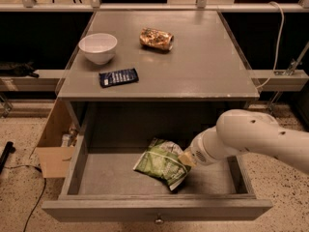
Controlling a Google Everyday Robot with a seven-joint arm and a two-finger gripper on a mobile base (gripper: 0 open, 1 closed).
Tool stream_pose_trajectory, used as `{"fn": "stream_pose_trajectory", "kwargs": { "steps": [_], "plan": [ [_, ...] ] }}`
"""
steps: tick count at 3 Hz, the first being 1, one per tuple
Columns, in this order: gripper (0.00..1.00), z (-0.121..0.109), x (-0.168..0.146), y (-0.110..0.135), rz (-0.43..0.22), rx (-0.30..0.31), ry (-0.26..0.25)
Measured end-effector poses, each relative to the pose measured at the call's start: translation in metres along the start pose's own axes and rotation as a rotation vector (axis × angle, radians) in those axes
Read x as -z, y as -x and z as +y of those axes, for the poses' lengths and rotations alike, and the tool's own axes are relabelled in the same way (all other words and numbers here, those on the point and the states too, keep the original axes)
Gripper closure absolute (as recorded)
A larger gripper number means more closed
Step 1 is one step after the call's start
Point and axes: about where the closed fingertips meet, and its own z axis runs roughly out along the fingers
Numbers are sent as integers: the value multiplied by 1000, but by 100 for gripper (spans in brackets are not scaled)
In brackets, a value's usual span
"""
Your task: Pick green jalapeno chip bag from top drawer and place on counter
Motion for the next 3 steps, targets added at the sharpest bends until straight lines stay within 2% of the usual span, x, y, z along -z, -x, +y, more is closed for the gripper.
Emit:
{"fn": "stream_pose_trajectory", "kwargs": {
  "steps": [1, 2, 3],
  "plan": [
    [100, -21, 69, -19, 14, -15, -102],
    [100, -36, 148, -27, -11, -21, -223],
    [100, -36, 147, -27, -11, -21, -222]
  ]
}}
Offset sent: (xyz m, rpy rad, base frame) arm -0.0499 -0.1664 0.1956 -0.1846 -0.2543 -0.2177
